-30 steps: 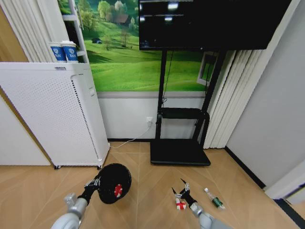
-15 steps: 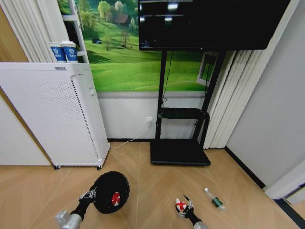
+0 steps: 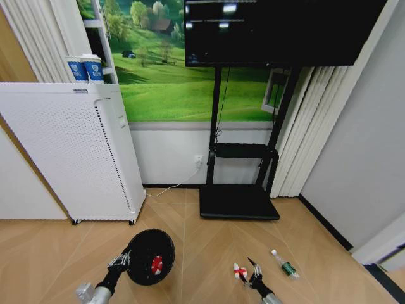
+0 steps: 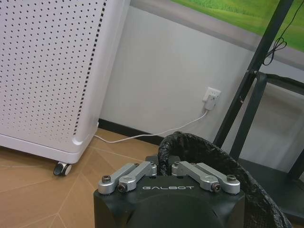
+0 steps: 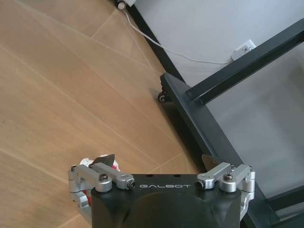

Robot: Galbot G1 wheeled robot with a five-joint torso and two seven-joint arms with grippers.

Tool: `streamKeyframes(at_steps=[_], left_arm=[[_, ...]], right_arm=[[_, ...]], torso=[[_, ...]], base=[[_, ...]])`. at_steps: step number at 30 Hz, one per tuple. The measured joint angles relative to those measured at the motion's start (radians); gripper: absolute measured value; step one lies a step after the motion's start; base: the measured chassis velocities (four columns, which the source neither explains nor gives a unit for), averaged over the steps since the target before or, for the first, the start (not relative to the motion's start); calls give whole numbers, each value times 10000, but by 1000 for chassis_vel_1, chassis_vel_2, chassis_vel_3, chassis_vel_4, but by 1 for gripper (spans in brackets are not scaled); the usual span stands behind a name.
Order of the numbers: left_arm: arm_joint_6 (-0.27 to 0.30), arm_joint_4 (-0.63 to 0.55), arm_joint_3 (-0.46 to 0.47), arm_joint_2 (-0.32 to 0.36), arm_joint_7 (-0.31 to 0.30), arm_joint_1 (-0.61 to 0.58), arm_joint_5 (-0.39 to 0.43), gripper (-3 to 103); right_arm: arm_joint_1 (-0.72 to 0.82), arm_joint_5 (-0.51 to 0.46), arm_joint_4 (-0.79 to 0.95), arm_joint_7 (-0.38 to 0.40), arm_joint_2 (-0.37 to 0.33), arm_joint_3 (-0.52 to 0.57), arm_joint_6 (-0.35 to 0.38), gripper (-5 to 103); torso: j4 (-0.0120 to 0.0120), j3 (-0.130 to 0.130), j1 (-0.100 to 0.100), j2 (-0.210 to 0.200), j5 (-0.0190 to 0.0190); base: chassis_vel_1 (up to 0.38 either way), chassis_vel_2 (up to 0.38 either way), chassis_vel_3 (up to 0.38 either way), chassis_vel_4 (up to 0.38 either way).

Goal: Pick up the trash bin and place the garbage on the floor into it.

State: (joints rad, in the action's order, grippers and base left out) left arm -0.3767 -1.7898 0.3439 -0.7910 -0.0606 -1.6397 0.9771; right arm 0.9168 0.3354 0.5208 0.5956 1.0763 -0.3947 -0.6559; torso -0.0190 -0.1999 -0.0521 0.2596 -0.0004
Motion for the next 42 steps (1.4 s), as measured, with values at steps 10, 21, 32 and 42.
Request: streamKeyframes(at_steps=[10,21,32,42], left_arm=[[-41,168,-229,-31,73,151,-87,8],[-121,187,-255,7,223,42,-139,8],[-182,187,-189,68,411,-49,-146,8],[-250,192,-275,7,500,-12,-271,8]], right_arm=[[506,-4581,689,-3005,-116,-1017,-1424,100],[115,-8297,51,-4797,647,-1276,-1297,100],[-223,-9503,-91,-5264,346,-1061,-724,100],[-169,-10795,-79,-5478,515,-1218,-195,100]], torso=[[-4,0,0,0,1],[0,0,0,0,6],[-1,0,0,0,3],[0,0,0,0,4]], base=[[0,0,0,0],[0,0,0,0],[0,0,0,0],[0,0,0,0]])
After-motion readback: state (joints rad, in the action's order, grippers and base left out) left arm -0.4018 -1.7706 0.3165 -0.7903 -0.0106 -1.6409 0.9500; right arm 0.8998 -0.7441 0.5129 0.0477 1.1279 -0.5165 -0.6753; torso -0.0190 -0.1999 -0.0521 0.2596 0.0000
